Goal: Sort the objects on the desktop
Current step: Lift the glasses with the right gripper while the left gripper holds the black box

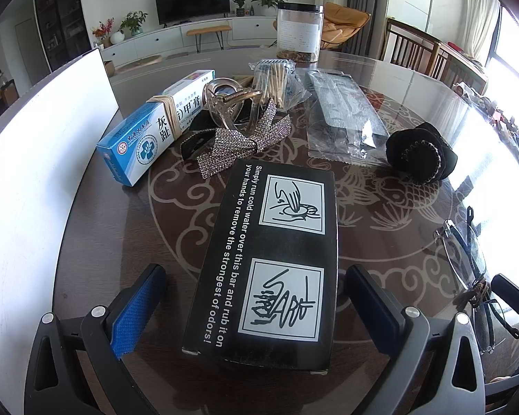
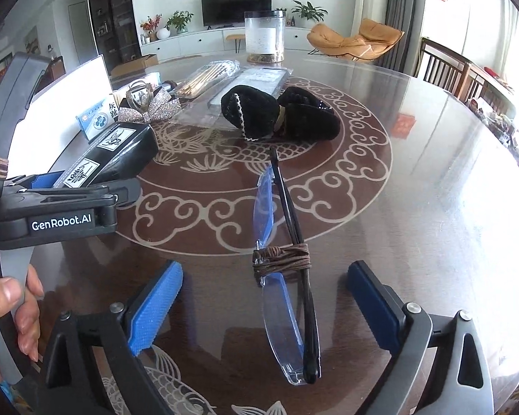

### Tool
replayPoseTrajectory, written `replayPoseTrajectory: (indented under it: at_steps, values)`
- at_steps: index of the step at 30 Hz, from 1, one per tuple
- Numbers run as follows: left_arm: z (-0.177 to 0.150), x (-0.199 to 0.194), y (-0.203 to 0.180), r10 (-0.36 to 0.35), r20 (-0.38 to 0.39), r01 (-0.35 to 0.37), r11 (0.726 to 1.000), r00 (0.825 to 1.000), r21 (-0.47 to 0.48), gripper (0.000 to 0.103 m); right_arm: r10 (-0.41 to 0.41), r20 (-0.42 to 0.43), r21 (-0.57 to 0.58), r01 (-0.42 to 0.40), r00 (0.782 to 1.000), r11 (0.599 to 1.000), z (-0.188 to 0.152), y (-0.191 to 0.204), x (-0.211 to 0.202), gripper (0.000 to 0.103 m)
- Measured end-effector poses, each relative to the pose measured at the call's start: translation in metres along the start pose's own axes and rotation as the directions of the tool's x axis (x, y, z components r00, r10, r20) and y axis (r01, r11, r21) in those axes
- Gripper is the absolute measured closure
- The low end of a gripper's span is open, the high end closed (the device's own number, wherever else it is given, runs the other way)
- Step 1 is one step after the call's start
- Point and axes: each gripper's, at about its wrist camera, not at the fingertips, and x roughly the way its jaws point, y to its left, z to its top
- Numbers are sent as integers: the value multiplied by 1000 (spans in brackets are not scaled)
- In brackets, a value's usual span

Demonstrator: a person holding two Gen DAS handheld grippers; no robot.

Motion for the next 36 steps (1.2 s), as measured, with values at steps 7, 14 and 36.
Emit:
replayPoseTrajectory:
  at_steps: [7,14,36]
  values:
    - [0,0,0,0,0,0,1000,1000,0,0,1,-7,1,-1,1000,1000,1,-1,1,0]
    - [0,0,0,0,0,0,1000,1000,0,0,1,-7,1,-1,1000,1000,1,-1,1,0]
    - [20,-4,3,-113,-125,131,981,986,141,45,205,-198,18,-205,959,979,31,-42,1,3]
